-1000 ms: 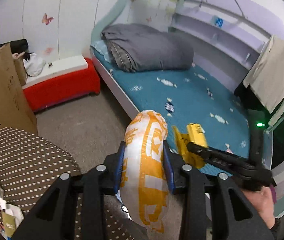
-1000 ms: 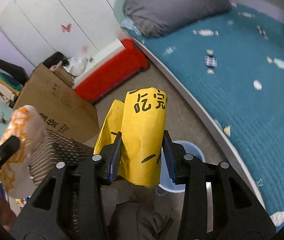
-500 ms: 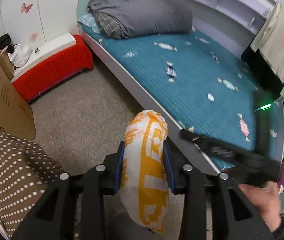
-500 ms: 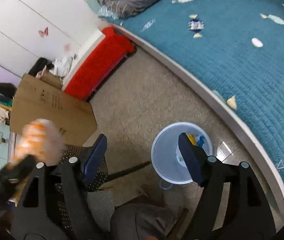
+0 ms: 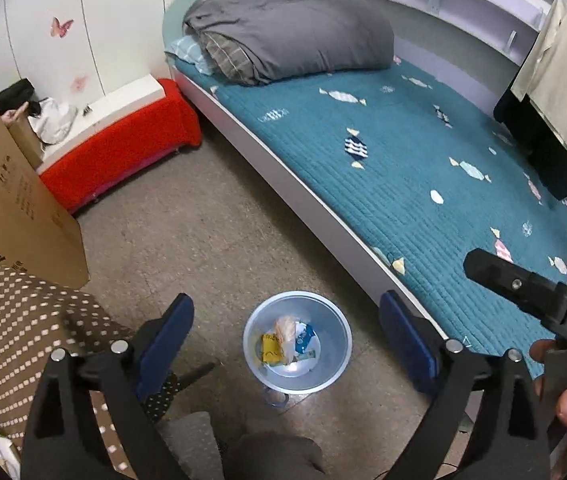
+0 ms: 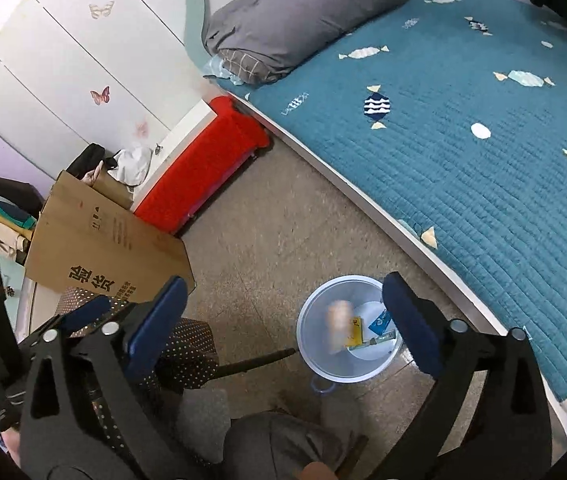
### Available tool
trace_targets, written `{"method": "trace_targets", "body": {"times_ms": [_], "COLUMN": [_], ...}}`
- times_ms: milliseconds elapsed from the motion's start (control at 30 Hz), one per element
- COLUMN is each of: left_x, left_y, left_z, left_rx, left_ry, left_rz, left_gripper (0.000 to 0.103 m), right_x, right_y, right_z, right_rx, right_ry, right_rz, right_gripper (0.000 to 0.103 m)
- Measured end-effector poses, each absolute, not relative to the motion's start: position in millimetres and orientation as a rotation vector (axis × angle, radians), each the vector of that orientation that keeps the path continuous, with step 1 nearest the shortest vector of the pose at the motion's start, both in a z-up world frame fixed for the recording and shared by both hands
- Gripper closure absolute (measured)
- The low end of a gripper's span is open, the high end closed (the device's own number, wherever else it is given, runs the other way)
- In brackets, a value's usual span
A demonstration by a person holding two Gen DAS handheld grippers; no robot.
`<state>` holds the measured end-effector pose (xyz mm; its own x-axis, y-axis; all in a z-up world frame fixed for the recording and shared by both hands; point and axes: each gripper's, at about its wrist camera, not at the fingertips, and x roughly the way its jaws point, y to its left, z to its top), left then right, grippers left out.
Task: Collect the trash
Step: 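Move both tools back over the table toward the remaining trash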
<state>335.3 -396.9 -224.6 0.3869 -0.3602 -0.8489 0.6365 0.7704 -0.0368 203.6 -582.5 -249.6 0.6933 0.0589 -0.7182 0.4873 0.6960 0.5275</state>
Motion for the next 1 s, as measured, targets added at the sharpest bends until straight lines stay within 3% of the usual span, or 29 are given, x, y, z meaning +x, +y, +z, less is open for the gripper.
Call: {"method": "trace_targets", "body": {"times_ms": [633,1000], "left_x": [275,248], "left_y": [-303,-222], "left_z": [-122,-89], "left_rx": [0.21,0.13], "left_ry": [0.743,0.654], "left_rz": [-0.61,-0.527], "left_gripper": [0.008,0.007], "right_x": [191,193], "right_y": [-499,-433], "right_z": [-158,-112], "right_rx": [0.551,0.455], "right_ry": [0.655,0.641], "right_rz": [-0.231,-0.128], "right_gripper": [0.006,0.006]}}
